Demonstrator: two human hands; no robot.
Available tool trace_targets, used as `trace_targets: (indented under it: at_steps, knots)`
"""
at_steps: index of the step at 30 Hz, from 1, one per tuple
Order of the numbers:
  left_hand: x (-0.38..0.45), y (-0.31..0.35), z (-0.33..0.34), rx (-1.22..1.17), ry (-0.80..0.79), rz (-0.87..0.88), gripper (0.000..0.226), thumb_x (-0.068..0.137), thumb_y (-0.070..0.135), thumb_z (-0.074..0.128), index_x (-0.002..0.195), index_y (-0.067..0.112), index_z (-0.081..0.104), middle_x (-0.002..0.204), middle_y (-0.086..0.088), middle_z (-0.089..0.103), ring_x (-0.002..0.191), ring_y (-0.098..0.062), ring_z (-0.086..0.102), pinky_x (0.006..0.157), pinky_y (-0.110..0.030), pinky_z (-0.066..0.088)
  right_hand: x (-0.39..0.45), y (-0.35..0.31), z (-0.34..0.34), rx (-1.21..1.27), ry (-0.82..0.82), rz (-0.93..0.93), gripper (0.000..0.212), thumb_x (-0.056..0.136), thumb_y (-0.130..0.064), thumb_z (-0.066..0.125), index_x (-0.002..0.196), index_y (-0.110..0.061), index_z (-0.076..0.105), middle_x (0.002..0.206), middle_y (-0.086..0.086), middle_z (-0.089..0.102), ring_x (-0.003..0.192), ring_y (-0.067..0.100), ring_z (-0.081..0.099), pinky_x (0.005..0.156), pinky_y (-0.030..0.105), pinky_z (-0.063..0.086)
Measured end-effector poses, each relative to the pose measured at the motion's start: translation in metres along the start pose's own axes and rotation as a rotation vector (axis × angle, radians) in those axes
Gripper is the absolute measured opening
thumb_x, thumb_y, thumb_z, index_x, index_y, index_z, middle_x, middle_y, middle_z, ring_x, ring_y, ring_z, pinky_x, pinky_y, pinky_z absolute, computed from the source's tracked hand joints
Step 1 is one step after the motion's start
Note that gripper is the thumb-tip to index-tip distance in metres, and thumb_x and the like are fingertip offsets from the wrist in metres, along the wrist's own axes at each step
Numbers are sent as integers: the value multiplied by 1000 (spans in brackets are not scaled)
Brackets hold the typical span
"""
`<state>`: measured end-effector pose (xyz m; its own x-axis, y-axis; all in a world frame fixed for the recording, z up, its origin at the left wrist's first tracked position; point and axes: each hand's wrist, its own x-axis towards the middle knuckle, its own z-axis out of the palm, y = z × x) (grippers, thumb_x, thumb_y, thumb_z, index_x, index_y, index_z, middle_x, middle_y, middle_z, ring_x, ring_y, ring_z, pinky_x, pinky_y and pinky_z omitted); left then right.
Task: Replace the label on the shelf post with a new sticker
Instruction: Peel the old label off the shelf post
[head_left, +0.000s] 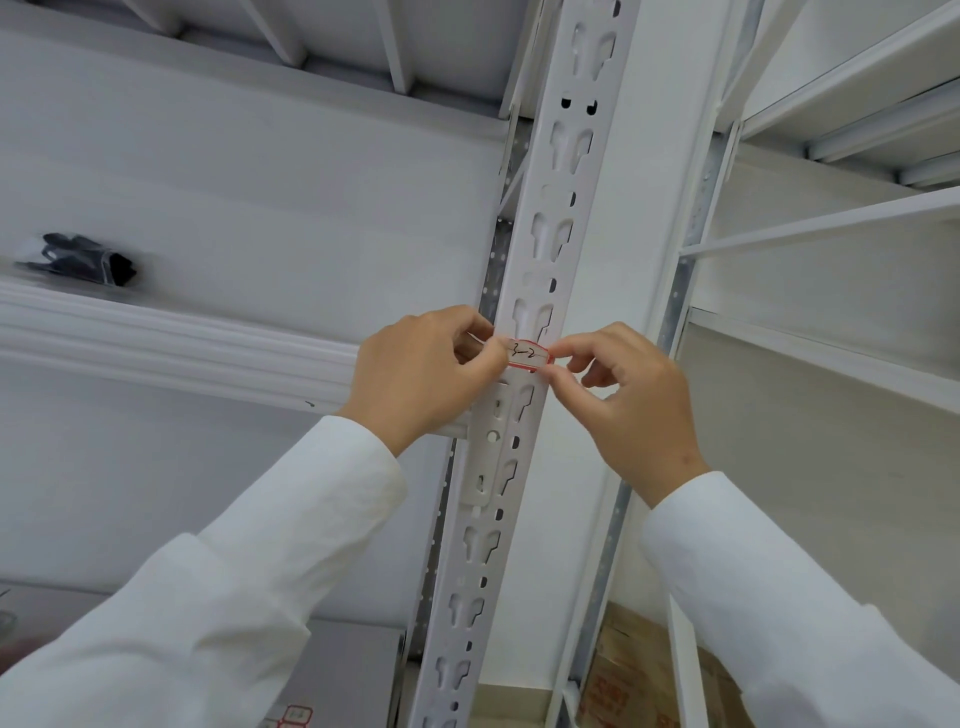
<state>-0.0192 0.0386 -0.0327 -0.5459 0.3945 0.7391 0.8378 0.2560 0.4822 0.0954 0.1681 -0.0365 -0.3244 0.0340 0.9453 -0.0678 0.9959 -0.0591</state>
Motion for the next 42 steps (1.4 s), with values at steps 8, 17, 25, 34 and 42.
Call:
trace_targets:
  at_steps: [8, 17, 25, 34, 42]
  knots:
    - [0, -1, 1, -2, 1, 15, 12, 85, 47, 54, 85, 36, 59, 75, 20, 65, 87, -6, 63, 63, -15, 35, 6, -15, 4, 4, -79, 275, 13, 82, -26, 65, 69, -31, 63, 62, -11, 58, 61, 10, 53, 60, 31, 47]
    - [1, -2, 1, 7, 22, 32, 18, 84, 50, 55, 89, 35, 62, 76, 19, 66, 90, -6, 65, 64, -15, 36, 16, -23, -6, 264, -282, 449, 20, 81, -34, 69, 65, -23, 67, 38, -15, 44, 39, 3, 35, 39, 9, 25]
    - [2, -4, 2, 11, 20, 43, 21, 85, 51, 53, 90, 34, 63, 77, 20, 66, 89, -6, 64, 65, -17, 38, 30, -14, -27, 395, -127, 563, 15, 79, -23, 69, 64, -19, 67, 60, -2, 52, 59, 15, 45, 63, 33, 42]
    - [1, -1, 1, 7, 3, 23, 14, 88, 46, 48, 83, 36, 57, 77, 19, 65, 80, -7, 57, 61, -14, 33, 25, -8, -23, 537, -106, 673, 19, 85, -19, 62, 66, -17, 65, 51, -13, 56, 51, 1, 51, 64, 24, 51]
    - [1, -7, -2, 7, -7, 67, 53, 81, 43, 19, 94, 23, 67, 91, 1, 74, 93, -23, 63, 77, -37, 50, 19, -7, -13, 484, -267, 650, 21, 85, -18, 62, 65, -17, 66, 56, -7, 56, 50, 1, 50, 60, 19, 50]
